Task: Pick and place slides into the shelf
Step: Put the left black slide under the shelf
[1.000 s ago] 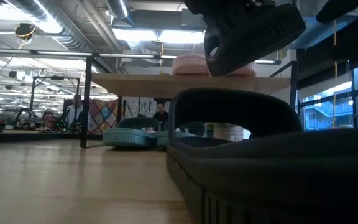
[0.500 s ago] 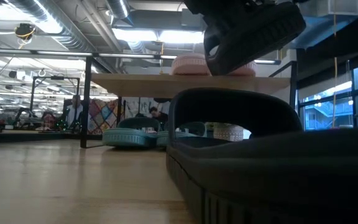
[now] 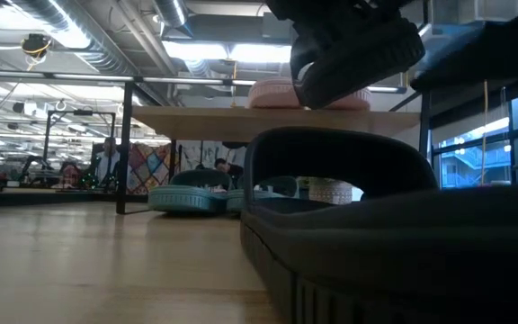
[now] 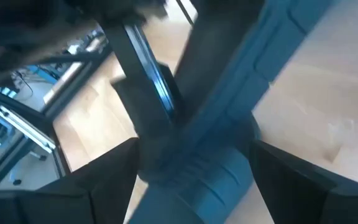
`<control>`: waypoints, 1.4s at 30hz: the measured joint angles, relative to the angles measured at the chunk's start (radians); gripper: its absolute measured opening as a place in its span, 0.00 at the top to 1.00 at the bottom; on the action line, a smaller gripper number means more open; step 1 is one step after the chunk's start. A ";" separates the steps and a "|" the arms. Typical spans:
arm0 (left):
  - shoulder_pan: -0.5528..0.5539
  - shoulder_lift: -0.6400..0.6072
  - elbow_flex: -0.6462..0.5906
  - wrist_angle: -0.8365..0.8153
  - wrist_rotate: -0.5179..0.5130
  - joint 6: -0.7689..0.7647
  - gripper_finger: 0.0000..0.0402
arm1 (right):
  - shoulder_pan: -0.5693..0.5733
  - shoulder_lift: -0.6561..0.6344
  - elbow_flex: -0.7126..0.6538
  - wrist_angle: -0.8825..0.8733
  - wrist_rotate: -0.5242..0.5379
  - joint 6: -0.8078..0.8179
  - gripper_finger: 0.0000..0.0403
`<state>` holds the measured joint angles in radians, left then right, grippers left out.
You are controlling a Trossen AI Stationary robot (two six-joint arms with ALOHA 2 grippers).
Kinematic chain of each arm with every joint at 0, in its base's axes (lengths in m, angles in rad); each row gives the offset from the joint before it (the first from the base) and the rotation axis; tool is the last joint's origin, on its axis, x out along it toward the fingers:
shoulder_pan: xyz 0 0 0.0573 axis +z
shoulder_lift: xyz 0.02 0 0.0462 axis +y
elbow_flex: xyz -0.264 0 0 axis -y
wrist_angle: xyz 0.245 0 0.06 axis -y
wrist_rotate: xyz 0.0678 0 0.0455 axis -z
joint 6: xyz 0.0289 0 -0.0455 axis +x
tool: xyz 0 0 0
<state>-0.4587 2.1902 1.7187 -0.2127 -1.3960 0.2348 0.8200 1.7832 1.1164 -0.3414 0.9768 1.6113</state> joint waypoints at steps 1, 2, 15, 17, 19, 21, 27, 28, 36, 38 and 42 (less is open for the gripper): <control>0.000 0.000 0.000 0.000 0.000 0.000 0.99 | 0.000 0.000 0.000 0.018 0.020 -0.018 0.26; 0.000 0.000 0.000 0.000 0.000 -0.002 0.99 | 0.000 0.000 0.000 0.037 0.029 -0.027 0.26; 0.000 0.000 0.000 0.015 -0.015 -0.023 0.99 | 0.000 0.000 0.000 0.061 0.016 -0.048 0.32; -0.003 0.000 0.000 0.033 -0.019 -0.019 0.99 | 0.000 0.000 0.000 0.061 0.016 -0.051 0.36; -0.007 0.000 0.000 0.036 -0.029 -0.018 0.99 | 0.000 0.000 0.000 0.061 0.016 -0.059 0.39; -0.009 0.000 0.000 0.039 -0.029 -0.018 0.99 | -0.001 0.000 0.000 0.060 0.013 -0.073 0.43; -0.013 0.000 0.000 0.044 -0.046 -0.014 0.99 | -0.001 0.000 0.000 0.061 0.012 -0.094 0.54; -0.013 0.000 0.000 0.044 -0.046 -0.014 0.99 | -0.001 0.000 0.000 0.060 0.012 -0.098 0.57; -0.014 0.000 0.000 0.045 -0.046 -0.014 0.94 | -0.002 0.000 0.000 0.060 -0.003 -0.138 0.73; -0.014 0.000 0.000 0.045 -0.046 -0.014 0.91 | -0.003 0.000 -0.001 0.061 -0.006 -0.148 0.76; -0.014 -0.002 0.000 0.045 -0.010 -0.014 0.87 | -0.002 0.000 -0.001 0.066 -0.015 -0.150 0.80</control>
<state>-0.4730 2.1887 1.7187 -0.1677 -1.4057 0.2203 0.8181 1.7836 1.1156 -0.2754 0.9623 1.4612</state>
